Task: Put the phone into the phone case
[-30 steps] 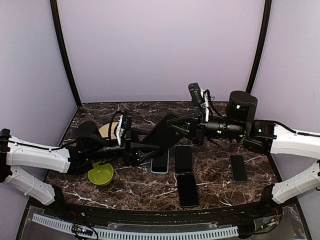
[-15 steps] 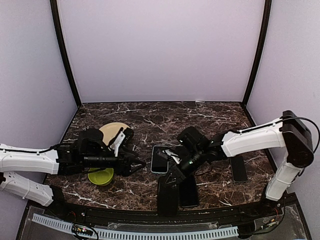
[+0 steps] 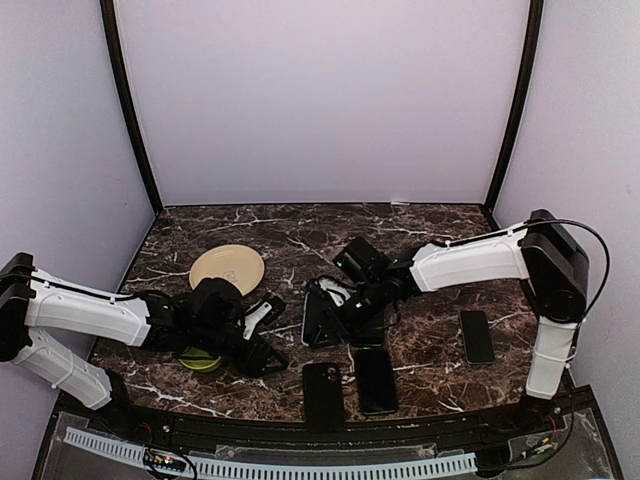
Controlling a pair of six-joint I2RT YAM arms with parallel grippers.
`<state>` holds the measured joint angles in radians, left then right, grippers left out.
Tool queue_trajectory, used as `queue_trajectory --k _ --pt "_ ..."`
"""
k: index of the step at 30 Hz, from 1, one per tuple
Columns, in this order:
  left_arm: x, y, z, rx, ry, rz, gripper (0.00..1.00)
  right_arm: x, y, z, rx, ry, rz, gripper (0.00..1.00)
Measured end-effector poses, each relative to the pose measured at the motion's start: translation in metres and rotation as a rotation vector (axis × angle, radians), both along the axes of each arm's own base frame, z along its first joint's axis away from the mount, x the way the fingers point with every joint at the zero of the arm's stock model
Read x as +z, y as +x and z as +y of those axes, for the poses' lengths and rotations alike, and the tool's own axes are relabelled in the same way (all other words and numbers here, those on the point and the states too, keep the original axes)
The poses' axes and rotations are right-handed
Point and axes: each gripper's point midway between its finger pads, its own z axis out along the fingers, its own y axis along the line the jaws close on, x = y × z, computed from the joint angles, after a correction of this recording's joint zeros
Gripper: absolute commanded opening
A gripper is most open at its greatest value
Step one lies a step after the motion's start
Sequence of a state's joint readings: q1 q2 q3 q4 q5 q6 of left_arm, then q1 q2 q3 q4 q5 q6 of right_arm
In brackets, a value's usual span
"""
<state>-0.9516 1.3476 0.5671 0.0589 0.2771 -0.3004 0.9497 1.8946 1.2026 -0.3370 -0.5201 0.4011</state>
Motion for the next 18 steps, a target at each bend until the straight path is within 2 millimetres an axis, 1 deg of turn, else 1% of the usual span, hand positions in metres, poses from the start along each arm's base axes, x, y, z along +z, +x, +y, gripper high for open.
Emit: queue_trajectory --k 1,2,3,4,6,8,9,10,11,13,14,17,18 --pt "0.001 0.000 -0.001 -0.003 -0.004 0.000 0.58 0.004 0.009 0.001 -0.013 -0.019 -0.037 0.71" --pt "0.001 0.000 -0.001 -0.005 -0.006 0.000 0.58 0.009 0.017 0.000 -0.029 -0.042 -0.073 0.78" --pt "0.001 -0.001 -0.002 -0.009 -0.009 0.001 0.59 0.014 0.025 -0.003 -0.050 -0.074 -0.114 0.93" --pt "0.001 -0.001 -0.002 -0.014 -0.012 0.001 0.59 0.018 0.034 -0.010 -0.081 -0.112 -0.158 0.98" --pt "0.000 -0.002 -0.003 -0.023 -0.010 0.000 0.58 0.028 0.046 -0.034 -0.165 -0.208 -0.227 0.99" --pt "-0.001 -0.005 -0.004 -0.044 -0.003 -0.008 0.59 0.039 0.057 -0.075 -0.285 -0.307 -0.287 0.98" --pt "-0.001 -0.008 -0.005 -0.057 -0.003 -0.012 0.59 0.044 0.061 -0.108 -0.371 -0.365 -0.301 0.99" --pt "-0.001 -0.010 -0.007 -0.073 -0.004 -0.019 0.59 0.044 0.065 -0.135 -0.440 -0.410 -0.302 0.99" --pt "-0.001 -0.012 -0.008 -0.087 -0.005 -0.025 0.59 0.041 0.068 -0.167 -0.516 -0.463 -0.294 0.98" --pt "0.000 -0.016 -0.010 -0.110 -0.006 -0.033 0.59 0.023 0.068 -0.234 -0.665 -0.597 -0.256 0.98" --pt "0.000 -0.017 -0.010 -0.116 -0.007 -0.034 0.59 0.012 0.063 -0.262 -0.723 -0.661 -0.223 0.98" --pt "0.001 -0.019 -0.012 -0.136 -0.014 -0.041 0.59 -0.018 0.042 -0.320 -0.830 -0.786 -0.126 0.98" --pt "0.001 -0.020 -0.013 -0.140 -0.016 -0.041 0.59 -0.025 0.034 -0.337 -0.865 -0.817 -0.087 0.98"
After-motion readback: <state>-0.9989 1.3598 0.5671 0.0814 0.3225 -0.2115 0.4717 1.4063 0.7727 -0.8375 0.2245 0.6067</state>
